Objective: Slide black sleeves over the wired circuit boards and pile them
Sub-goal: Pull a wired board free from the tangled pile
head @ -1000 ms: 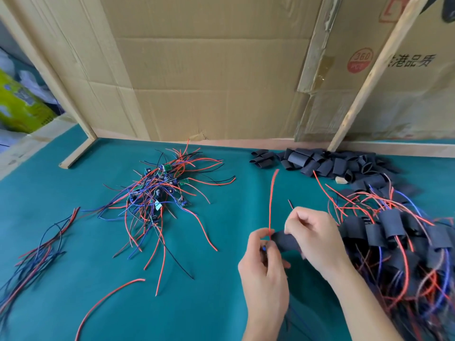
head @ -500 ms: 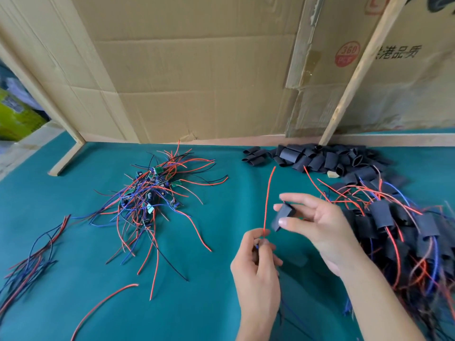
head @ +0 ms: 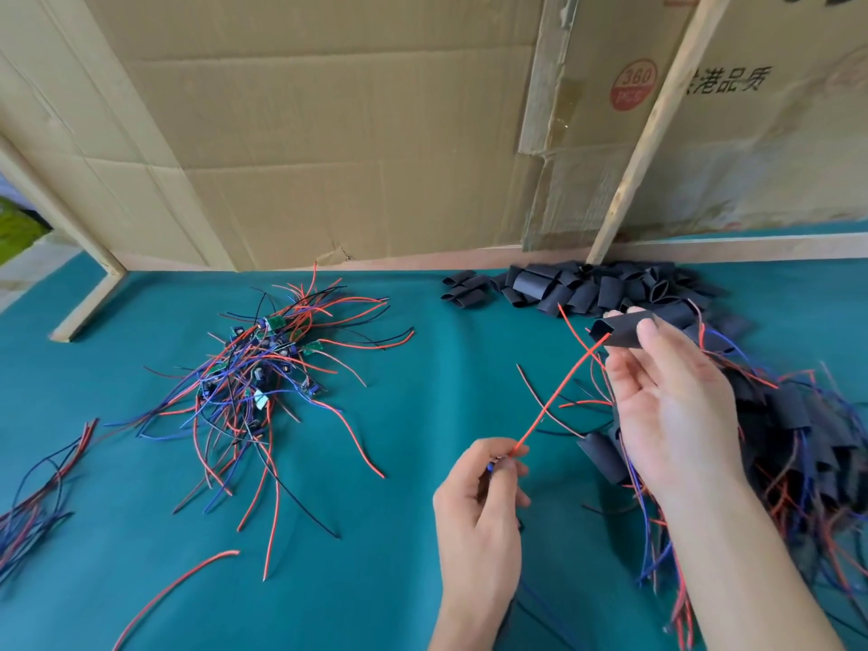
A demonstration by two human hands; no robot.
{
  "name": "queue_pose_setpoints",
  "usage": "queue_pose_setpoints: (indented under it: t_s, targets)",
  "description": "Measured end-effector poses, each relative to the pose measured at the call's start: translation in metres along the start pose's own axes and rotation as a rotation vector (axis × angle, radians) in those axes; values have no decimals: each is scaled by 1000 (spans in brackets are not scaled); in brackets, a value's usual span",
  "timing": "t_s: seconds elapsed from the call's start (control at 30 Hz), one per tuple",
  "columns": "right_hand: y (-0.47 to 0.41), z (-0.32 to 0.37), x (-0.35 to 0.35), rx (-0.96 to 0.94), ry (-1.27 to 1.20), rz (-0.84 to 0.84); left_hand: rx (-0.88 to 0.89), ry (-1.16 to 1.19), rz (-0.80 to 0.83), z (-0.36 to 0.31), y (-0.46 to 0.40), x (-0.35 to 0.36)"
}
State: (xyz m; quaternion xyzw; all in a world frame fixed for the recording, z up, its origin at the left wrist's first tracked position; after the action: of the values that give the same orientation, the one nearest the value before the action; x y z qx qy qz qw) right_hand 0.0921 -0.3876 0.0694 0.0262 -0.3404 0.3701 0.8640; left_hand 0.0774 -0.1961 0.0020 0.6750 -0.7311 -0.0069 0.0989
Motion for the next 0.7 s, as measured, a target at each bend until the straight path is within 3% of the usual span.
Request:
queue_pose_setpoints:
  t_s: [0.23,0.4,0.7]
  targets:
    - [4,4,8,10,22,169,-15,14,-26,2,-1,-1]
    - [2,10,7,0,8,199,-25,44,-48,3,-2,-4]
    - [0,5,-2,16,1,29,-8,12,-48,5,-2,-3]
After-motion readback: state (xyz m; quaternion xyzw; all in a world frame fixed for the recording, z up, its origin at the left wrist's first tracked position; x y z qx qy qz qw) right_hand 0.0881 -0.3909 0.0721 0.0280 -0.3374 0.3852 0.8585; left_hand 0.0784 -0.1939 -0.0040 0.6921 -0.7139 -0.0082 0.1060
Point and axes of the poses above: each hand's wrist, its own y-axis away from the middle knuckle, its own x-axis out of the palm, z = x × y, the point moved 5 cm from there along -y, towards the middle knuckle, and after that the axes turned 13 degrees about -x, right-handed, at the moved point
